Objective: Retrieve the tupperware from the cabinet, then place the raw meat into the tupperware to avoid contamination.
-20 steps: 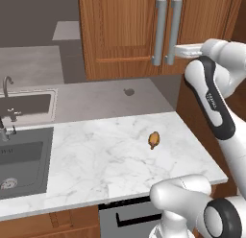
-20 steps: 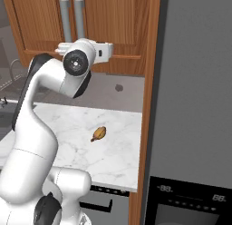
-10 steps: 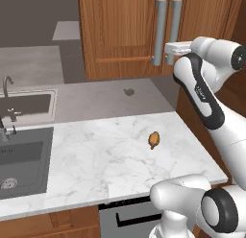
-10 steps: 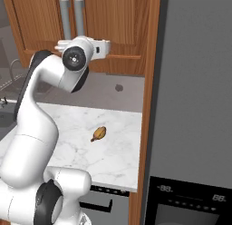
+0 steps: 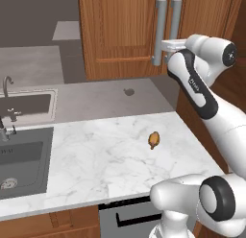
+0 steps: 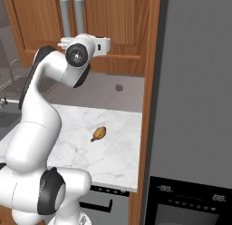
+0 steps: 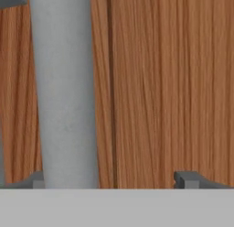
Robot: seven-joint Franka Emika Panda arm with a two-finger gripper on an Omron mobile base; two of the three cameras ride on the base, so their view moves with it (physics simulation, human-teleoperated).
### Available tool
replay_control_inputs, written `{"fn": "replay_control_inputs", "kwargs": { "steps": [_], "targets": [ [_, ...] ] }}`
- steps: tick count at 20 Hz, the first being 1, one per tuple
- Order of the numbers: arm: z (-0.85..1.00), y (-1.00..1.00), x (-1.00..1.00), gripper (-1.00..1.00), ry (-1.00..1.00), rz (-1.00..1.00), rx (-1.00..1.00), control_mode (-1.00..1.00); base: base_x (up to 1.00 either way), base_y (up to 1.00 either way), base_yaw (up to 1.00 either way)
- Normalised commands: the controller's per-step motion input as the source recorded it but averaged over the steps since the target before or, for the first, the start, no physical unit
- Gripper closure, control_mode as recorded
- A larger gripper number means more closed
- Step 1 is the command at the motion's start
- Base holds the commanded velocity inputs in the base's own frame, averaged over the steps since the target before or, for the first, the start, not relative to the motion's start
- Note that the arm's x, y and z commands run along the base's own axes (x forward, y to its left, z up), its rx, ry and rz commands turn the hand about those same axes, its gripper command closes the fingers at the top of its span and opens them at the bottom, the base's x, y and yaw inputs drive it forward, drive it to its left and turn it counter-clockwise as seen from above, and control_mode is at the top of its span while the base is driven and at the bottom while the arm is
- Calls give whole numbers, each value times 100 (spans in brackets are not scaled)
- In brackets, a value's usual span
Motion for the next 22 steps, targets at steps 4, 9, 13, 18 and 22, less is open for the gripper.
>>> {"fn": "replay_control_inputs", "kwargs": {
  "steps": [4,9,13,18,22],
  "targets": [
    [-1,0,51,-100,0,0,0,-100,0,0,0],
    [-8,0,53,-100,0,0,0,-100,0,0,0],
    [-16,5,53,100,0,0,-1,-100,0,0,0],
    [-13,4,35,100,0,0,-1,-100,0,0,0],
    [-1,0,1,100,1,0,-1,-100,0,0,0]
  ]
}}
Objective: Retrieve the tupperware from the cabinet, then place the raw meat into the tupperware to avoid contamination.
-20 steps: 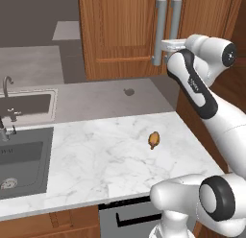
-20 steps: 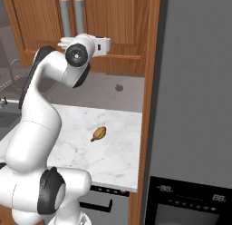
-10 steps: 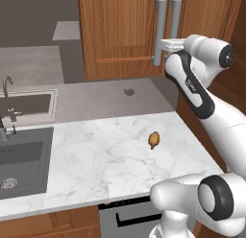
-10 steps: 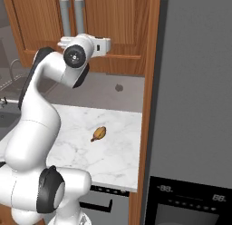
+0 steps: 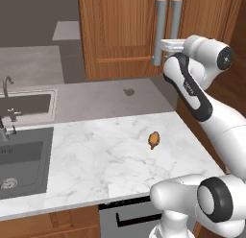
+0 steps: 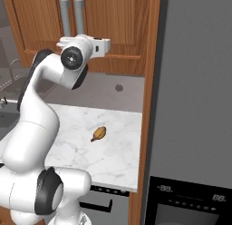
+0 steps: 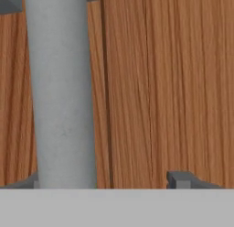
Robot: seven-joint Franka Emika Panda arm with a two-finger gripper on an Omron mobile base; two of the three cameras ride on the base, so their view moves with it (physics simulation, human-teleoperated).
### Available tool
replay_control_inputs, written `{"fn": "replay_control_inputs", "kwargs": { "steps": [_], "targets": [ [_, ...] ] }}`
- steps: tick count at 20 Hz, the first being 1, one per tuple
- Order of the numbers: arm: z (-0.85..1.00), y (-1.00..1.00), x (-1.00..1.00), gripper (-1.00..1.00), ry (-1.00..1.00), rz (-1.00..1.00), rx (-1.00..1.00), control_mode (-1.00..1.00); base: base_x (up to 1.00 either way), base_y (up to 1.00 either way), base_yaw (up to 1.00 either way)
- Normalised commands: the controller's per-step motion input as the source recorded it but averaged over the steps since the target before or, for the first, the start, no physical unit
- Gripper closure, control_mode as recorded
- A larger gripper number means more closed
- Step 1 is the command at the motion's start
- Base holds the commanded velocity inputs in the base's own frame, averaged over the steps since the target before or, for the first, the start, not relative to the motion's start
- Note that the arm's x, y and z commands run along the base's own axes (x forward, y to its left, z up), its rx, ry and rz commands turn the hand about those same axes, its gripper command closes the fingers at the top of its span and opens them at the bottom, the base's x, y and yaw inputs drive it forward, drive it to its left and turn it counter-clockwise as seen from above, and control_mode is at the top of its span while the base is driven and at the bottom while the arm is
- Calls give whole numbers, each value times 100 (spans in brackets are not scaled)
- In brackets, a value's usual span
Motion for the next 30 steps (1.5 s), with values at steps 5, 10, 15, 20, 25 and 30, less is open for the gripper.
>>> {"fn": "replay_control_inputs", "kwargs": {
  "steps": [5,10,15,20,25,30],
  "targets": [
    [-2,0,0,100,2,0,-1,-100,0,0,0],
    [2,-4,0,100,5,0,0,-100,0,0,0],
    [16,-13,-9,100,11,0,0,-100,0,0,0],
    [23,-37,-36,100,7,0,1,-100,0,0,0],
    [18,-58,-53,100,1,0,3,-100,0,0,0],
    [15,-73,-63,100,-1,0,6,-100,0,0,0]
  ]
}}
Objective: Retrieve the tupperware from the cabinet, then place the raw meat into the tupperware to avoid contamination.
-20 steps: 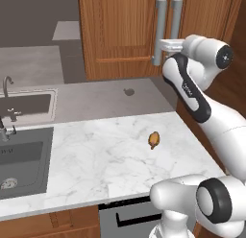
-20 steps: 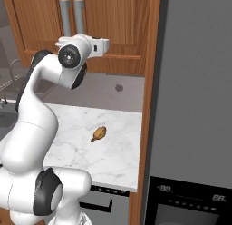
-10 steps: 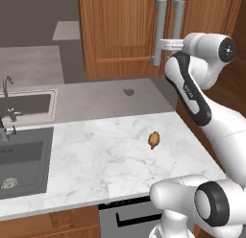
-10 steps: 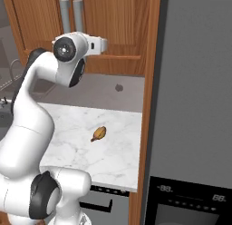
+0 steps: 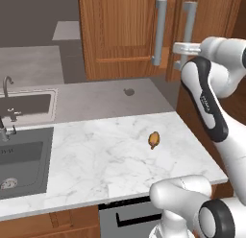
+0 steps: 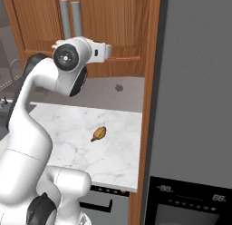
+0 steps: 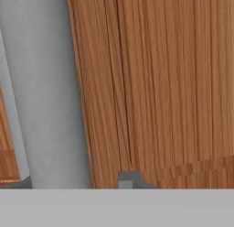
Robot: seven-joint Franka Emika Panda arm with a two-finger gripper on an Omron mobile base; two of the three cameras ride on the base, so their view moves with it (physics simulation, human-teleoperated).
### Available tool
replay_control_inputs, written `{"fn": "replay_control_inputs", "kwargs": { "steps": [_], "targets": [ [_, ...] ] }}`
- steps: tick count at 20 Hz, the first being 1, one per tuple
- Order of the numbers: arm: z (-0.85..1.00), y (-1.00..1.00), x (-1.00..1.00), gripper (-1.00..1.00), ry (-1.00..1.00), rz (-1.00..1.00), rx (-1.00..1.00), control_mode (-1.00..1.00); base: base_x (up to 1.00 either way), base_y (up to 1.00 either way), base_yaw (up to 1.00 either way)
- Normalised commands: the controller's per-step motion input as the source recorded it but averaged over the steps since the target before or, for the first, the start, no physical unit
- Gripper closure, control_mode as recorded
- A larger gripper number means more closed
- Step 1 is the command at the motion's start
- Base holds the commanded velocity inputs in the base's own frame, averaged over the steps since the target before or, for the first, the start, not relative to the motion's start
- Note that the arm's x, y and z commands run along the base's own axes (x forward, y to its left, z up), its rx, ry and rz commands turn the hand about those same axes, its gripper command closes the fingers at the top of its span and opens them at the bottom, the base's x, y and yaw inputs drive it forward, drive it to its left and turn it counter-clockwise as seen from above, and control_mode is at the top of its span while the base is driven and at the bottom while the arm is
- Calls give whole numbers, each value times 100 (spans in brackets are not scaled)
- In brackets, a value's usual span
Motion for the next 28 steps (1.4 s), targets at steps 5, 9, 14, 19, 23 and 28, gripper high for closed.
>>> {"fn": "replay_control_inputs", "kwargs": {
  "steps": [5,9,14,19,23,28],
  "targets": [
    [11,-74,-60,100,0,0,5,-100,0,0,0],
    [6,-78,-50,100,0,0,4,-100,0,0,0],
    [10,-81,-46,100,0,0,3,-100,0,0,0],
    [6,-69,-40,100,0,0,2,-100,0,0,0],
    [0,-8,-6,-100,0,0,-1,-100,0,0,0],
    [3,-8,-5,-100,0,1,0,-100,0,0,0]
  ]
}}
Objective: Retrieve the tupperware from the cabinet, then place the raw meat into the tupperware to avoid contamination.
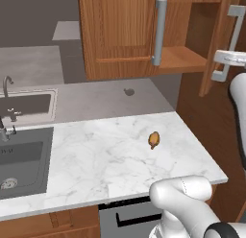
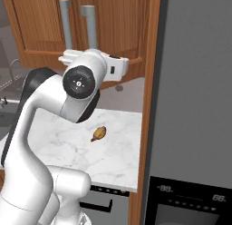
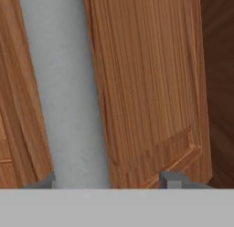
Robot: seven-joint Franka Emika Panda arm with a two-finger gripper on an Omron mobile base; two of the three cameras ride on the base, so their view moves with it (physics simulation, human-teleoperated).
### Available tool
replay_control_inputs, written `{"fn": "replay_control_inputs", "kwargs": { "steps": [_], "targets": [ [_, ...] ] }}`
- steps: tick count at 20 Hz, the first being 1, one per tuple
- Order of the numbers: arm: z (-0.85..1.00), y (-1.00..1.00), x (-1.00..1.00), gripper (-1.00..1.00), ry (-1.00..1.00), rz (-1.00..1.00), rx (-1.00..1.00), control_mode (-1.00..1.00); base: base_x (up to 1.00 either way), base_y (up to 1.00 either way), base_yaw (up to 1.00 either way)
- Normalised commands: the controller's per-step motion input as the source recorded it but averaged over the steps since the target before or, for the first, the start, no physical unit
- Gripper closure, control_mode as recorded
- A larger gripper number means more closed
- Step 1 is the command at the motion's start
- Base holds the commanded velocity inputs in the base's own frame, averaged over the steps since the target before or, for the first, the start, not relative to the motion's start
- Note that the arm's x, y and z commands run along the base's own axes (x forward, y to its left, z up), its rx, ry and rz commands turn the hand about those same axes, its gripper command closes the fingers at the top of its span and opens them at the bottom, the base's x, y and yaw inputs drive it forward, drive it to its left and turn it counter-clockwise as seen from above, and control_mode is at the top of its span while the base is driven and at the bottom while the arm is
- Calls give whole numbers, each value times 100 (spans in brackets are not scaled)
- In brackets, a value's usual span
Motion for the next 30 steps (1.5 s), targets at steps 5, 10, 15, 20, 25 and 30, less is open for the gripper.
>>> {"fn": "replay_control_inputs", "kwargs": {
  "steps": [5,10,15,20,25,30],
  "targets": [
    [17,-29,-22,-100,0,0,1,-100,0,0,0],
    [11,-41,-27,-100,-1,0,0,-100,0,0,0],
    [2,-41,-27,-100,-3,-4,0,-100,0,0,0],
    [-19,-28,-29,-100,-2,-3,-3,-100,0,0,0],
    [-52,-1,-5,-100,-11,1,-5,-100,0,0,0],
    [-38,0,0,-100,-17,2,-8,-100,0,0,0]
  ]
}}
